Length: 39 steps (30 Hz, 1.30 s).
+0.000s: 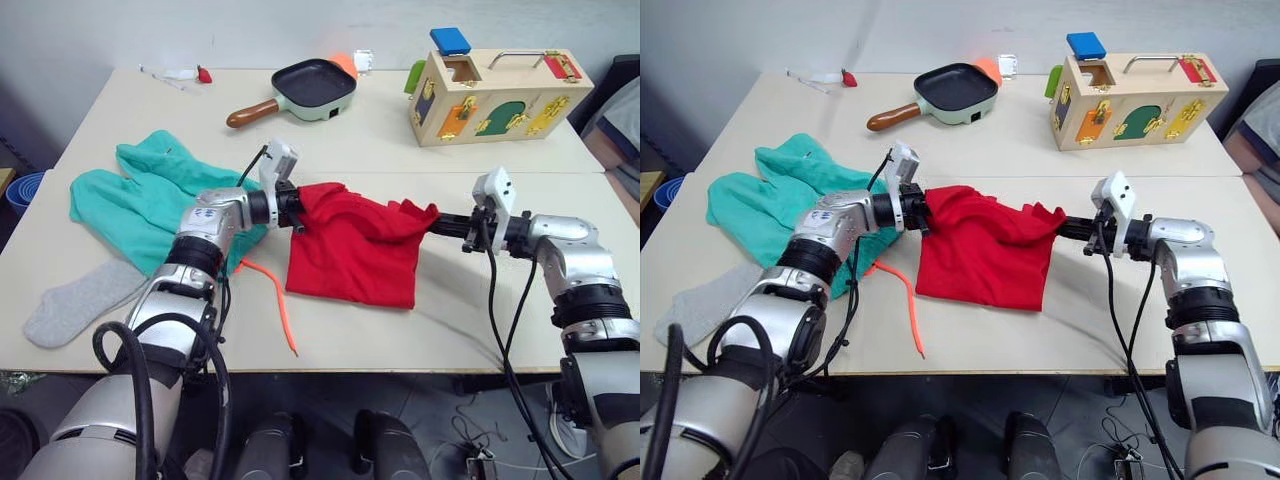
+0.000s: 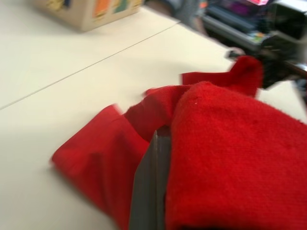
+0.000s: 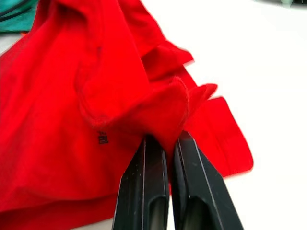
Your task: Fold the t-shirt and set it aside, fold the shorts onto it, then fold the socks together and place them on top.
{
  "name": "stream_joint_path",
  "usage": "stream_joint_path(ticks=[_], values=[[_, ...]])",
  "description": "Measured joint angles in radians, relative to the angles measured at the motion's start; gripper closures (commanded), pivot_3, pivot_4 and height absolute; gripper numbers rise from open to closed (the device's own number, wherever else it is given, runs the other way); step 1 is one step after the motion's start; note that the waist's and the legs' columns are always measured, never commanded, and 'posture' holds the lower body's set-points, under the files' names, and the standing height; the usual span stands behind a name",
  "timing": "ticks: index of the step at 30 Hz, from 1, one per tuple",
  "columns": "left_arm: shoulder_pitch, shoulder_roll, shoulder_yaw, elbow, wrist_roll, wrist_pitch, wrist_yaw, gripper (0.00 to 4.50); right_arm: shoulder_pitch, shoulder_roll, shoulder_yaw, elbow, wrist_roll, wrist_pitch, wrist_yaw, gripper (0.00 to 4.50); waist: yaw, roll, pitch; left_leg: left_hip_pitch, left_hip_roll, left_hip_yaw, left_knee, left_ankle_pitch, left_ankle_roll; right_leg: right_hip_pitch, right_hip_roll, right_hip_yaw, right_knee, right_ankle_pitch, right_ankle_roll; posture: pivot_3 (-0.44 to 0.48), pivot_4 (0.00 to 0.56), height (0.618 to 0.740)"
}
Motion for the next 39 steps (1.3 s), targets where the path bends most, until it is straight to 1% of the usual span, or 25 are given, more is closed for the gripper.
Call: stream_joint_path(ticks=[2, 7, 10, 14, 20, 21, 25, 28, 29, 30, 32, 34, 37, 39], values=[[-0.008, -0.005, 0.01, 0.043, 0.024, -0.021, 0.015, 4.47, 0.0, 0.009, -0.016, 0.011, -0.011, 0.0, -0.021, 4.5, -0.001, 0.0, 0.0, 0.0, 0.0, 0.0, 0.0, 0.001, 0.0, 0.0, 0.0, 0.0, 0.001, 0.0, 0.001, 0.0, 0.15, 0.74], [-0.008, -0.041, 0.016, 0.094, 0.075, -0.083, -0.01, 4.47, 0.004, 0.025, -0.029, 0.045, -0.053, -0.001, -0.107, 4.5, 0.0, 0.0, 0.0, 0.0, -0.001, 0.0, 0.001, 0.001, 0.0, 0.0, -0.002, 0.001, 0.001, 0.001, 0.001, 0.0, 0.15, 0.74], [-0.007, -0.055, 0.039, 0.119, 0.089, -0.112, 0.0, 4.5, 0.012, 0.025, -0.061, 0.044, -0.053, 0.01, -0.115, 3.72, -0.002, 0.0, 0.0, 0.0, -0.001, 0.0, 0.001, 0.001, 0.0, 0.0, -0.002, 0.001, 0.001, 0.001, 0.001, 0.0, 0.15, 0.74], [-0.008, -0.055, 0.085, 0.129, 0.095, -0.146, 0.075, 3.43, 0.023, 0.029, -0.083, 0.042, -0.057, 0.025, -0.149, 2.3, -0.009, 0.0, 0.0, 0.001, 0.0, 0.0, 0.001, 0.001, 0.0, 0.0, -0.003, 0.001, 0.001, 0.001, 0.001, 0.0, 0.15, 0.74], [-0.009, -0.055, 0.123, 0.152, 0.131, -0.238, 0.219, 1.47, 0.019, 0.031, -0.124, 0.042, -0.066, 0.044, -0.244, 0.15, -0.021, 0.0, 0.0, 0.001, -0.001, -0.001, 0.0, 0.001, 0.0, 0.0, -0.003, 0.001, 0.001, 0.001, 0.001, 0.0, 0.15, 0.74], [-0.01, -0.053, 0.125, 0.152, 0.135, -0.249, 0.226, 1.19, 0.023, 0.031, -0.139, 0.035, -0.064, 0.045, -0.247, 0.0, -0.022, 0.0, 0.0, 0.001, -0.001, -0.001, 0.0, 0.001, 0.0, 0.0, -0.003, 0.0, 0.001, 0.001, 0.001, 0.0, 0.15, 0.74], [-0.01, -0.024, 0.102, 0.151, 0.196, -0.293, 0.23, 1.19, 0.09, 0.02, -0.169, -0.093, -0.033, 0.045, -0.192, 0.0, -0.023, 0.0, 0.0, 0.001, -0.001, 0.0, 0.0, 0.001, 0.0, 0.0, -0.001, 0.0, 0.001, 0.001, 0.001, 0.0, 0.15, 0.74], [-0.001, 0.018, 0.071, 0.145, 0.25, -0.342, 0.235, 0.64, 0.169, -0.001, -0.174, -0.242, -0.003, 0.045, -0.11, 0.0, -0.023, 0.0, 0.0, 0.001, -0.001, 0.0, 0.0, 0.001, 0.0, 0.0, -0.001, 0.001, 0.001, 0.001, 0.001, 0.0, 0.15, 0.74], [0.014, 0.032, 0.069, 0.123, 0.255, -0.373, 0.218, 0.34, 0.211, -0.014, -0.174, -0.313, 0.014, 0.048, -0.078, 0.0, -0.023, 0.0, 0.0, 0.001, -0.001, 0.0, -0.001, 0.001, -0.001, 0.0, -0.002, 0.001, 0.001, 0.001, 0.001, 0.0, 0.15, 0.74], [0.04, 0.051, 0.066, 0.081, 0.256, -0.421, 0.172, 0.05, 0.275, -0.033, -0.173, -0.411, 0.037, 0.054, -0.032, 0.0, -0.022, 0.0, 0.0, 0.001, 0.0, 0.0, -0.001, 0.0, -0.002, 0.0, -0.003, 0.001, 0.001, 0.001, 0.001, 0.0, 0.15, 0.74], [0.092, 0.088, 0.062, -0.005, 0.246, -0.476, 0.062, 0.02, 0.37, -0.053, -0.16, -0.556, 0.059, 0.061, 0.025, 0.0, -0.022, 0.0, 0.0, 0.001, 0.0, 0.0, -0.001, 0.0, -0.003, -0.001, -0.003, 0.002, 0.0, 0.001, 0.001, 0.0, 0.15, 0.74], [0.175, 0.128, 0.055, -0.135, 0.213, -0.544, -0.093, 0.02, 0.482, -0.065, -0.126, -0.714, 0.073, 0.067, 0.07, 0.0, -0.022, 0.0, 0.0, 0.002, 0.0, 0.0, -0.001, -0.001, -0.004, 0.0, -0.003, 0.002, 0.0, 0.001, 0.001, 0.0, 0.15, 0.74], [0.276, 0.162, 0.031, -0.29, 0.186, -0.561, -0.227, 0.02, 0.552, -0.063, -0.087, -0.818, 0.072, 0.065, 0.08, 0.0, -0.022, 0.0, 0.0, 0.003, 0.0, 0.001, 0.0, -0.001, -0.004, 0.0, -0.004, 0.004, 0.001, 0.001, 0.002, 0.0, 0.15, 0.74], [0.393, 0.214, -0.005, -0.448, 0.187, -0.549, -0.293, 0.02, 0.58, -0.056, -0.056, -0.861, 0.033, 0.028, 0.054, 0.0, -0.025, 0.0, 0.0, 0.007, 0.0, 0.002, -0.001, -0.005, -0.009, 0.002, -0.005, 0.009, 0.001, 0.002, 0.002, 0.0, 0.15, 0.74]])
